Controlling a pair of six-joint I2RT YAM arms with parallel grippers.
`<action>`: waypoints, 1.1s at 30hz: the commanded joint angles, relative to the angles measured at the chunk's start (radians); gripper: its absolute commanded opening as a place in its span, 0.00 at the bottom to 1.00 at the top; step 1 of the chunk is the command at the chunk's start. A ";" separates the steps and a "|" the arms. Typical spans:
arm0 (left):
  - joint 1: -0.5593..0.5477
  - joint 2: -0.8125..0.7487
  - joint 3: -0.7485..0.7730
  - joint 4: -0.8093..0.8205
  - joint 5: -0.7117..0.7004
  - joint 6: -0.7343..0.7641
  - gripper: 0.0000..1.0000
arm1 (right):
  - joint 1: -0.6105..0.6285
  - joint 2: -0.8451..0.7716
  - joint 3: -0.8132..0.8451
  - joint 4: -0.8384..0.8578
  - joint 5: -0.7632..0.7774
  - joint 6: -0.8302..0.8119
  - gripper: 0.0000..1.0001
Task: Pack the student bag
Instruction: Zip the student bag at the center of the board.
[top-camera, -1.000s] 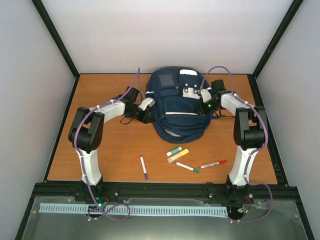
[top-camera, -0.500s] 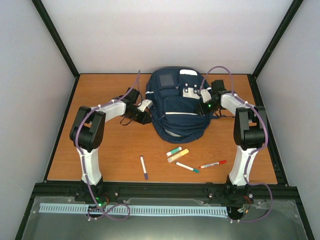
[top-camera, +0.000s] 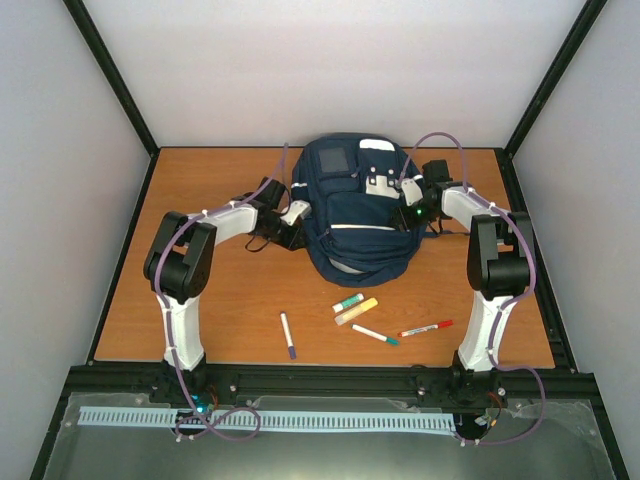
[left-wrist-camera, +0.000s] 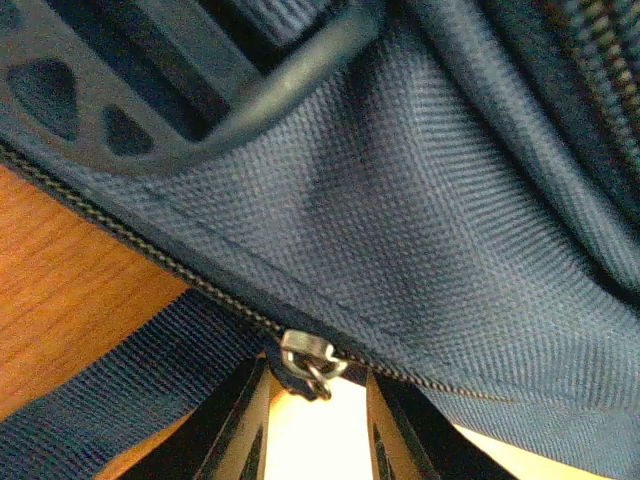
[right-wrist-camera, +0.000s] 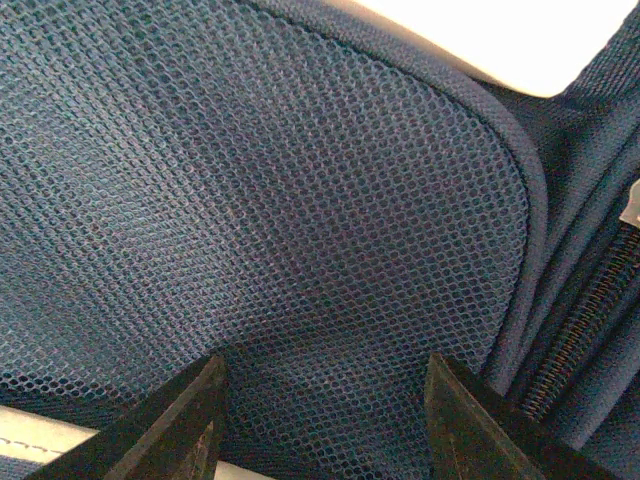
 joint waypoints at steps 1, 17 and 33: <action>-0.007 -0.005 0.024 0.062 -0.053 -0.016 0.28 | 0.004 0.059 -0.037 -0.121 -0.017 0.008 0.56; -0.010 -0.095 0.019 -0.131 -0.180 -0.056 0.01 | 0.004 0.076 -0.037 -0.126 -0.018 0.015 0.53; -0.189 -0.059 -0.019 -0.183 0.001 -0.058 0.01 | 0.004 0.090 -0.035 -0.135 -0.040 0.014 0.51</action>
